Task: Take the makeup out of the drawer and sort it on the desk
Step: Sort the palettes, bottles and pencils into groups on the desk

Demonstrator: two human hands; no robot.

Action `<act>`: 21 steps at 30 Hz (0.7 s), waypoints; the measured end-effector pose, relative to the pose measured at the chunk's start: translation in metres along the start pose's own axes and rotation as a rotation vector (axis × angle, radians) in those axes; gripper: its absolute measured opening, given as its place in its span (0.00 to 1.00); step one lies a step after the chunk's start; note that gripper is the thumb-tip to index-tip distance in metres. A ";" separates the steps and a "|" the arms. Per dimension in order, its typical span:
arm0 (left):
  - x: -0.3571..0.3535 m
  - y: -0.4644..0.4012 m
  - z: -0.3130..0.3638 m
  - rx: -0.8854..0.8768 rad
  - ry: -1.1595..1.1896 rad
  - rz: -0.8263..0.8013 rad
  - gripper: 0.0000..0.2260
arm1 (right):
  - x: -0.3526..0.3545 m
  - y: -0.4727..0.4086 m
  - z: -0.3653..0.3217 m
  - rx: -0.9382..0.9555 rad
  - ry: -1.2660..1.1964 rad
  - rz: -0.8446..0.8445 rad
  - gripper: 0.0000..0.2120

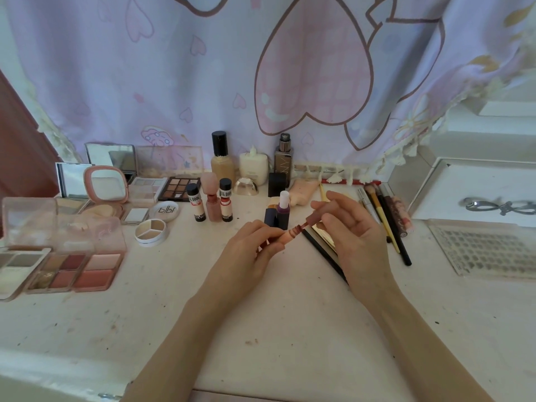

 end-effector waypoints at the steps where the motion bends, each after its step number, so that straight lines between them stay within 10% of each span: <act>1: 0.000 0.000 0.000 0.003 0.001 0.002 0.07 | -0.001 0.000 0.000 0.004 0.019 -0.004 0.09; 21: 0.084 0.008 -0.047 0.252 0.009 0.279 0.05 | -0.111 0.002 -0.016 0.179 0.264 -0.217 0.09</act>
Point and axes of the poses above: each hand's wrist, its own y-axis away from the middle knuckle, its own x-axis out of the back of the hand, z = x × y, the point moved 9 cm from there along -y, towards the middle knuckle, and after that the axes turned 14 degrees about z, right-handed, at the moved point
